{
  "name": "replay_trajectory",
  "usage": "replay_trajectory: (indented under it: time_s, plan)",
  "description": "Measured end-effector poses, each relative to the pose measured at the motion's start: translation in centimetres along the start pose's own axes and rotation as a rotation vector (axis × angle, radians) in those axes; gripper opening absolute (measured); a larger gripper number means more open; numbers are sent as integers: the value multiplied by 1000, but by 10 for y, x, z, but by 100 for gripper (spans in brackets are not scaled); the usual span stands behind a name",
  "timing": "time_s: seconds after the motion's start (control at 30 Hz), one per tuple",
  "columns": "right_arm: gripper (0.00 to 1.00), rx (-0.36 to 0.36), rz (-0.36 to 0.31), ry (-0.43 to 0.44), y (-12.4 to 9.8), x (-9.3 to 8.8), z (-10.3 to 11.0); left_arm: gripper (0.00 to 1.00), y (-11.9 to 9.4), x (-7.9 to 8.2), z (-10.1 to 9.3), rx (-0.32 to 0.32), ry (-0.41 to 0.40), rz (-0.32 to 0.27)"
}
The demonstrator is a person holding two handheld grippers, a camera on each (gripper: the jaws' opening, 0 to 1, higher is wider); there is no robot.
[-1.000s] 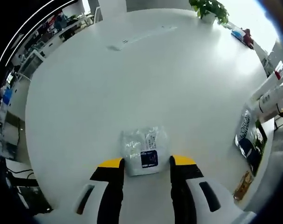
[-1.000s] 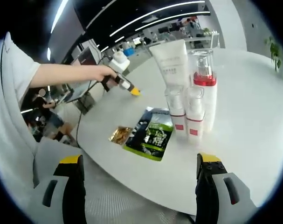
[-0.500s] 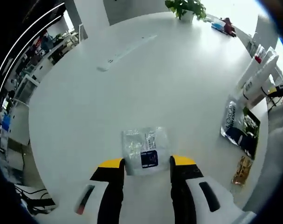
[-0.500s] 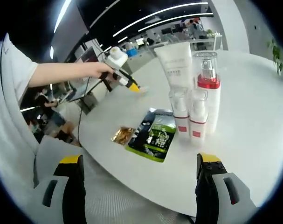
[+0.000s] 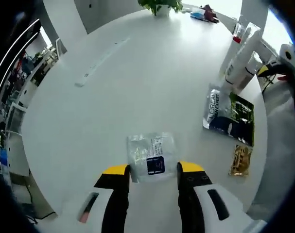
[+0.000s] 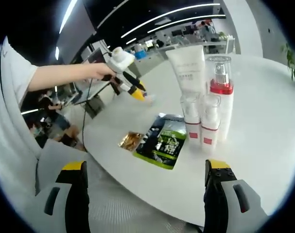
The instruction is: Arrange the skincare products in the storage area until every visible bottle or jar stands upright without overlapping.
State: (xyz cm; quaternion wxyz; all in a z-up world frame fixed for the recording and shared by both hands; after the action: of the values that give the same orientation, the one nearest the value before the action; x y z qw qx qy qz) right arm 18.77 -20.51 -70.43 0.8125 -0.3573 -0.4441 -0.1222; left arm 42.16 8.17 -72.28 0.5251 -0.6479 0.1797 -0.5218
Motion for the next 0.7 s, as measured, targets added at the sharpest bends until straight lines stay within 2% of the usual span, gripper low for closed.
replay_trajectory:
  time_s: [0.2,0.27,0.3,0.47,0.6,0.7]
  plan:
    - [99,5,-2,-5,0,1,1,39,-4,0,-18,-42,78,0]
    - [99,7,-2,-5,0,1,1,39,-2,0,-17,-63,122,2]
    - [99,7,-2,-6,0,1,1,39,-2,1,-24,-82,155,4]
    - [99,8,0,-9,0,0,1,39,4,1,-34,-129,197,6]
    - [99,7,1,-9,0,0,1,39,5,3,-53,-166,218,2]
    - [99,5,2,-10,0,0,0,37,10,3,-55,-190,239,1]
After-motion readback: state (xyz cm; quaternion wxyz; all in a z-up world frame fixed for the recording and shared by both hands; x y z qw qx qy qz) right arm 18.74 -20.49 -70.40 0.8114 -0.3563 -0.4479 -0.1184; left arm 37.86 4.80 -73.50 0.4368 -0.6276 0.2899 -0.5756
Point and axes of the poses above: the point that each gripper's makers call its tool centre point, and the gripper's own axes: y roughly forward along the fingers, z roughly to its left, x roughly out of its top, the point moved 7 cm from there along -y, roughly backward along the fingers, and after that the axes turned 5 degrees about -z, right-handed, at the moved point
